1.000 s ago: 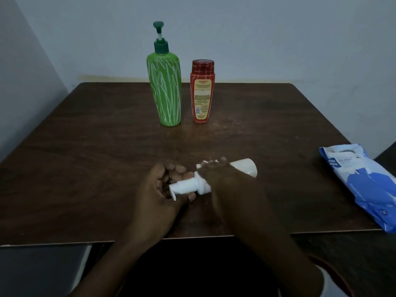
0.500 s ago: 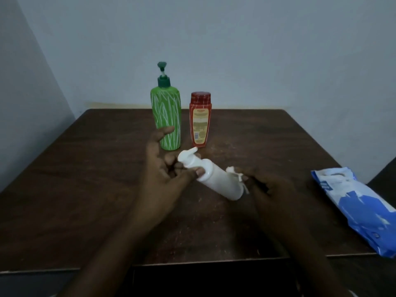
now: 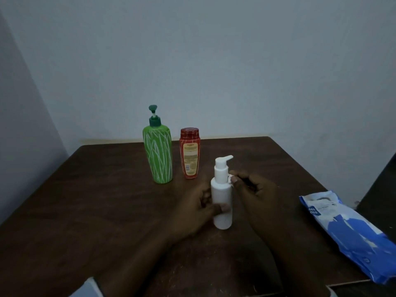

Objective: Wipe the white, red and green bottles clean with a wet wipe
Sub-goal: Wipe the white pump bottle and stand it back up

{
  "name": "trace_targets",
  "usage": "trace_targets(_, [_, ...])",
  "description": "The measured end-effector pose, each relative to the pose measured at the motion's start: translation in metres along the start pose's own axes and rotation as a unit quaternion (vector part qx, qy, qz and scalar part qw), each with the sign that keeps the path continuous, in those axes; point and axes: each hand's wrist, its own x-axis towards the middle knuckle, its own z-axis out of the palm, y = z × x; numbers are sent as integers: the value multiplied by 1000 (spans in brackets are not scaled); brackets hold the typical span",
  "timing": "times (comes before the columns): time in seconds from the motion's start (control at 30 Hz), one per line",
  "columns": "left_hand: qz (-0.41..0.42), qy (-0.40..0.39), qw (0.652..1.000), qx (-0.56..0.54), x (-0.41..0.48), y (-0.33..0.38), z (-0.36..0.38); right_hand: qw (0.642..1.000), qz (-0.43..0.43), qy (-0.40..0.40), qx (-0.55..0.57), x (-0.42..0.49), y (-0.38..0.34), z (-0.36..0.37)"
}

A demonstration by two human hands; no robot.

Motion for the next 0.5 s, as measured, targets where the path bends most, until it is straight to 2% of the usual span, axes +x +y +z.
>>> trace_targets(0.17, [3, -37, 999, 13, 10, -5, 3, 999, -22, -34, -15, 18, 5, -15])
trace_targets(0.33, [18, -17, 999, 34, 10, -12, 4, 997, -20, -37, -72, 8, 18, -14])
trace_targets(0.43, [32, -12, 999, 42, 9, -15, 4, 987, -102, 13, -126, -11, 23, -5])
trace_targets(0.5, [42, -7, 998, 45, 9, -17, 4, 964, -177, 34, -197, -19, 27, 1])
